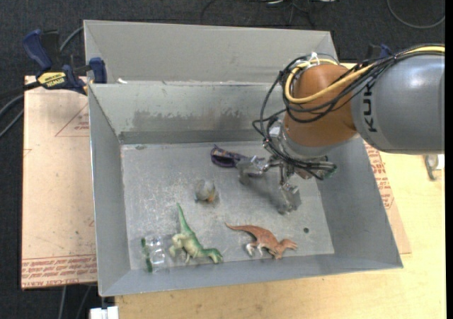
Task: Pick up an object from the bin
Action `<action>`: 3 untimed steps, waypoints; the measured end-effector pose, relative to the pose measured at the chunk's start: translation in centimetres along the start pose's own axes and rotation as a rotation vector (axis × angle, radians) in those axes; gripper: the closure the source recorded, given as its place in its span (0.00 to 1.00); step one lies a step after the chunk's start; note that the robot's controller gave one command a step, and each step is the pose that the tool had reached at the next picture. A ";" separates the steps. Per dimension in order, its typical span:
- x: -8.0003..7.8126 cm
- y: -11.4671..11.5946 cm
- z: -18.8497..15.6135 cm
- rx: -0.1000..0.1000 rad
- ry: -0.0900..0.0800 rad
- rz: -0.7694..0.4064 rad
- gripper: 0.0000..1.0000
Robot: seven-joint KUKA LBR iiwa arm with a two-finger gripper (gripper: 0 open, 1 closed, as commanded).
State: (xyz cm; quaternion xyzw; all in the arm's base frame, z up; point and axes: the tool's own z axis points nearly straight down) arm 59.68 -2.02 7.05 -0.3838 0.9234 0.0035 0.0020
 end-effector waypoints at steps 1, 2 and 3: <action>-0.2 0.7 -0.2 -0.002 0.003 0.025 0.00; -5.3 1.0 -7.7 0.004 -0.009 0.078 0.00; -1.9 2.1 -10.1 -0.001 0.001 0.284 0.00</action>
Offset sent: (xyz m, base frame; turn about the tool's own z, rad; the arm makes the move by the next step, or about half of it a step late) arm 0.0277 0.0418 0.0750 0.0786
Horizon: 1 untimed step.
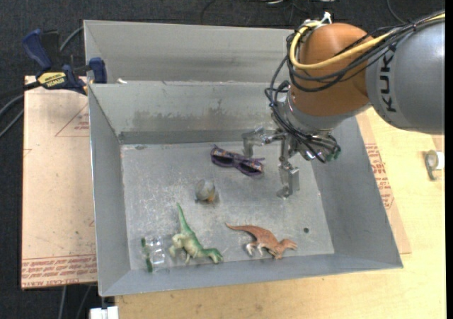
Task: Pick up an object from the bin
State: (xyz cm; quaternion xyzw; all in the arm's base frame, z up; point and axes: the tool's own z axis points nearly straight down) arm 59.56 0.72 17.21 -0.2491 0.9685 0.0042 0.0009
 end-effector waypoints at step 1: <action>-6.4 0.9 7.5 0.005 -0.015 -0.270 0.00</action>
Offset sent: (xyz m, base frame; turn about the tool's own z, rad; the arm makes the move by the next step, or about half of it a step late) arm 0.0329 0.0541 -0.0747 -0.1993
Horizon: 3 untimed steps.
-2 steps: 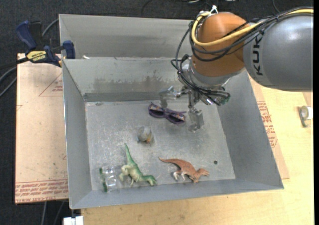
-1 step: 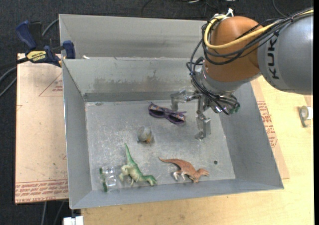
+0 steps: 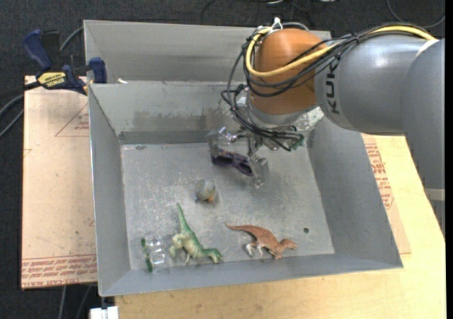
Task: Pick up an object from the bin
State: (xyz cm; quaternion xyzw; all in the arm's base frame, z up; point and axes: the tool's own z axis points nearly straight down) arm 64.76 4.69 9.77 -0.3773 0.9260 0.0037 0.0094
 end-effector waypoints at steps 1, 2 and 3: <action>0.3 2.4 0.0 -0.007 0.011 0.073 1.00; 0.3 2.4 0.0 -0.007 0.011 0.074 0.00; 0.3 2.4 0.0 -0.007 0.011 0.075 0.00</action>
Offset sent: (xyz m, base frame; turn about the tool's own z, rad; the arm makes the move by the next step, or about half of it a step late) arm 0.0000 0.0000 0.0000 0.0000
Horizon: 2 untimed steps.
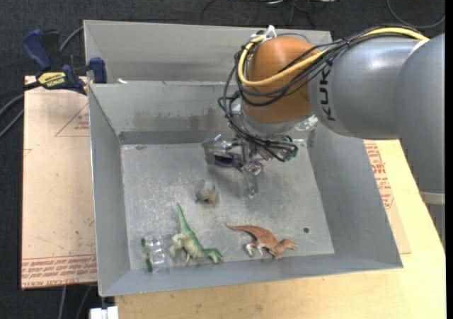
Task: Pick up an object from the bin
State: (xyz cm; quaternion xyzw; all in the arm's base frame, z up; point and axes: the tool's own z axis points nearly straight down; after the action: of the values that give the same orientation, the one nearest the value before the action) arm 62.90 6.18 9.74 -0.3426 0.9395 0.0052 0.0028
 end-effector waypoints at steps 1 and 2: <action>0.6 -4.8 2.7 0.002 -0.003 -0.026 0.00; 2.1 -4.7 2.6 0.000 -0.004 0.054 0.00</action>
Offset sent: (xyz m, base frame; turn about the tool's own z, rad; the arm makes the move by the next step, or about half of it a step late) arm 0.0129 -0.0502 -0.0274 0.0534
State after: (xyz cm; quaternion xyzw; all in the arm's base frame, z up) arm 64.28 1.24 7.06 -0.3172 0.9483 0.0058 0.0045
